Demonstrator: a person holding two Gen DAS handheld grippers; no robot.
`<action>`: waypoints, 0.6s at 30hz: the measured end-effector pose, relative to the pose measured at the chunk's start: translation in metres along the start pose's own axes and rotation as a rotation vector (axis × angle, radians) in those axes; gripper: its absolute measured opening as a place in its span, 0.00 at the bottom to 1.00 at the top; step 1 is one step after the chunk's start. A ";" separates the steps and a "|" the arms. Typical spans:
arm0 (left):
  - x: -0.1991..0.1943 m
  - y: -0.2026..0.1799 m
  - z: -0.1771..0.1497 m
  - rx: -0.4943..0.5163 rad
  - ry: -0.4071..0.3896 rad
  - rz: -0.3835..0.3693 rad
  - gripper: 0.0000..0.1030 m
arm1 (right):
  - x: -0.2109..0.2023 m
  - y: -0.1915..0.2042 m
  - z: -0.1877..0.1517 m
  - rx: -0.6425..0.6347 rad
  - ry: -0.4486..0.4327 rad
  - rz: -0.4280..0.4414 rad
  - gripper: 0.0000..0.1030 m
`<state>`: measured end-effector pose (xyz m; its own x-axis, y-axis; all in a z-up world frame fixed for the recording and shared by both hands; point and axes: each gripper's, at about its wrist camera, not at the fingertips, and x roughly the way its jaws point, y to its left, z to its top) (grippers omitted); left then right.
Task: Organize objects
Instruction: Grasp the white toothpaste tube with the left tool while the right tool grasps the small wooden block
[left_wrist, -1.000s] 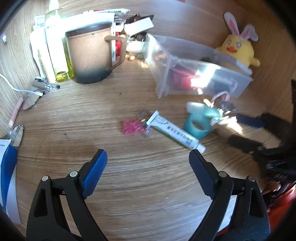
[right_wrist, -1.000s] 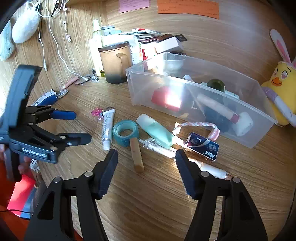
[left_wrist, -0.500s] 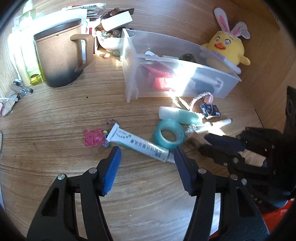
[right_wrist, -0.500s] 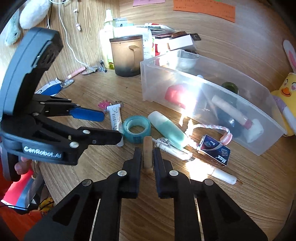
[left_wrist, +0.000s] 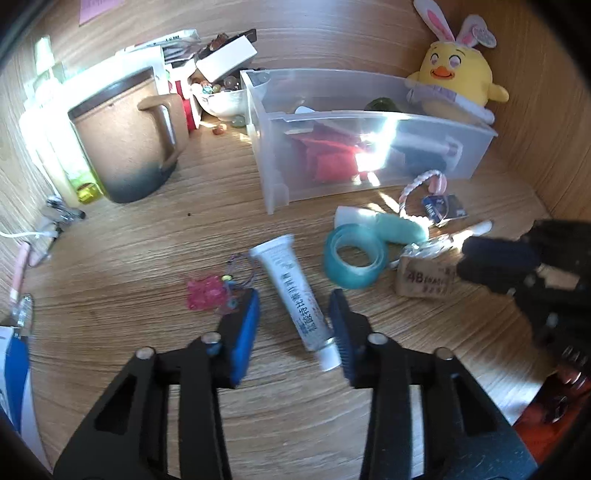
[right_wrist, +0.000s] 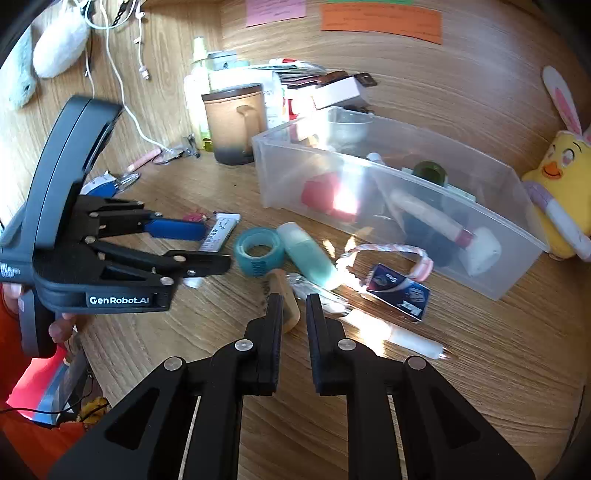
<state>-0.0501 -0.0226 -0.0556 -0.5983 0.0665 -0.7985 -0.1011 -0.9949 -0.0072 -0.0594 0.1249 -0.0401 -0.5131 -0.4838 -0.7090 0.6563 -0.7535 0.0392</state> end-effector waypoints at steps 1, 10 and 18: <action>-0.001 0.001 -0.001 0.000 0.001 -0.003 0.28 | -0.001 -0.001 0.000 0.003 -0.001 0.000 0.11; 0.003 0.001 0.005 0.007 -0.004 -0.001 0.21 | 0.006 0.006 0.003 -0.009 0.043 0.046 0.17; 0.002 0.002 0.004 0.013 -0.025 -0.018 0.15 | 0.016 0.019 0.005 -0.081 0.066 0.016 0.33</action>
<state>-0.0549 -0.0245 -0.0552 -0.6161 0.0863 -0.7829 -0.1220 -0.9924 -0.0133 -0.0586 0.1007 -0.0470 -0.4667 -0.4627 -0.7538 0.7080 -0.7062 -0.0048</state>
